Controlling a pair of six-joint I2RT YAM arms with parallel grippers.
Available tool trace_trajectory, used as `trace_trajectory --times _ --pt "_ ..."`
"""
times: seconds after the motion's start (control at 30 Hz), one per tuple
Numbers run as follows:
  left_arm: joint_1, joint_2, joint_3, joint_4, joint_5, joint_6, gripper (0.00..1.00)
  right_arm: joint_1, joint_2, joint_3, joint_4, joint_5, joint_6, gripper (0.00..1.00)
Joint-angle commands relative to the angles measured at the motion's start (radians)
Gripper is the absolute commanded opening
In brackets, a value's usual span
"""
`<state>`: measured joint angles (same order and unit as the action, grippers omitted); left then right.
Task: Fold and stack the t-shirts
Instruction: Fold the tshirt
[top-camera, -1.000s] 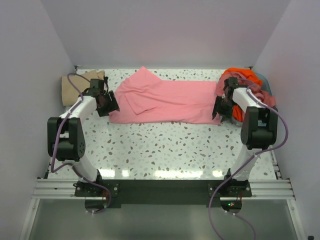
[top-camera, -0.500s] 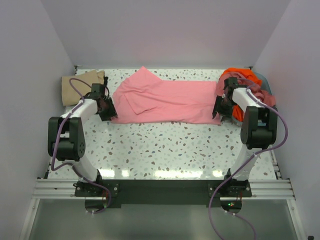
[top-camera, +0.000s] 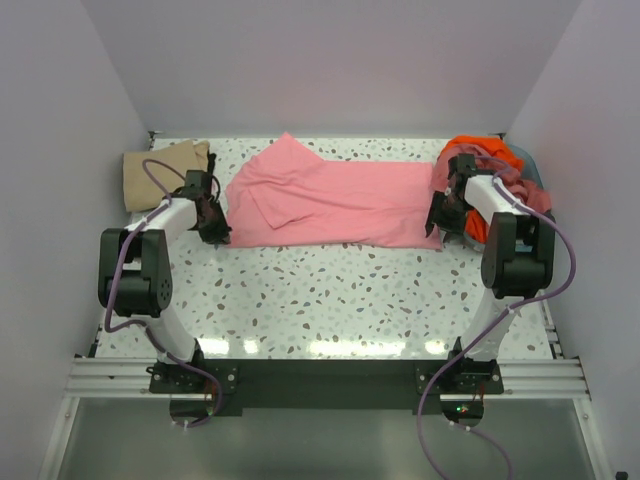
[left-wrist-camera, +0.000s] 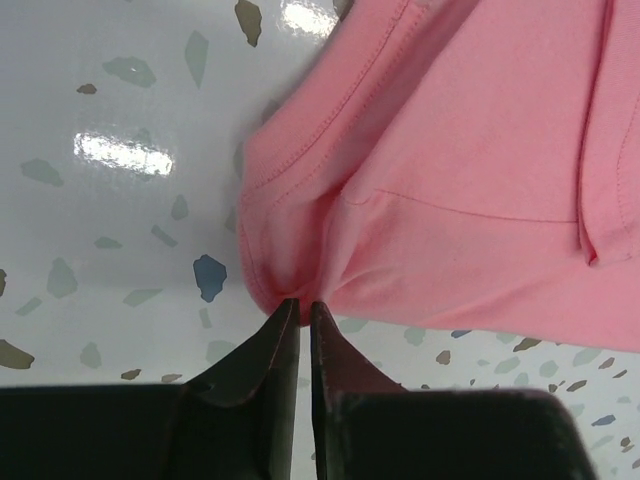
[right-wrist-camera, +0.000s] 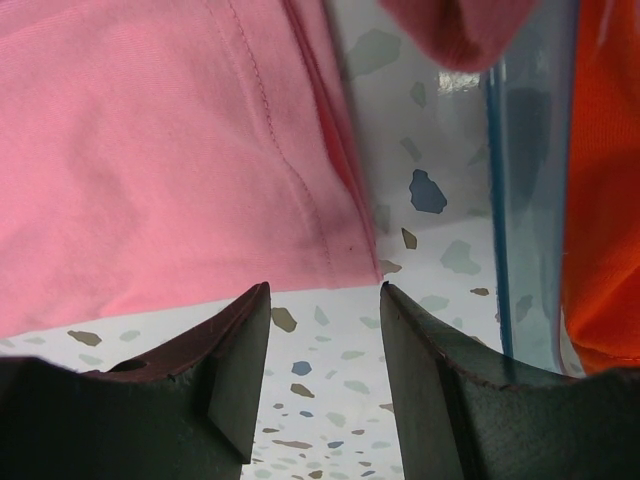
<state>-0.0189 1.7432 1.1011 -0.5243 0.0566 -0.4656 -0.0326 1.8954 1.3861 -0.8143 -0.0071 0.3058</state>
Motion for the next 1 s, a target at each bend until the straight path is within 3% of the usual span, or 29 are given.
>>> trace_trajectory --times 0.0,0.1,0.4,0.7,0.9,0.97 --pt "0.008 -0.005 0.006 -0.013 -0.034 0.025 0.16 -0.001 -0.004 0.027 0.004 0.035 0.007 0.52" --pt "0.008 -0.004 0.005 -0.011 -0.032 0.03 0.22 -0.001 -0.002 0.021 0.01 0.03 0.007 0.52" --pt "0.007 -0.042 0.006 0.015 -0.001 0.013 0.25 -0.001 -0.001 0.01 0.012 0.025 0.004 0.52" --pt "0.008 0.015 0.029 0.0 0.0 0.036 0.28 -0.001 -0.001 0.001 0.017 0.015 0.007 0.52" --pt "0.008 0.029 0.058 -0.019 -0.054 0.071 0.2 -0.001 0.002 -0.009 0.023 0.018 0.012 0.52" --pt "0.008 0.036 0.063 -0.023 -0.054 0.082 0.12 -0.001 0.002 -0.009 0.024 0.022 0.012 0.52"
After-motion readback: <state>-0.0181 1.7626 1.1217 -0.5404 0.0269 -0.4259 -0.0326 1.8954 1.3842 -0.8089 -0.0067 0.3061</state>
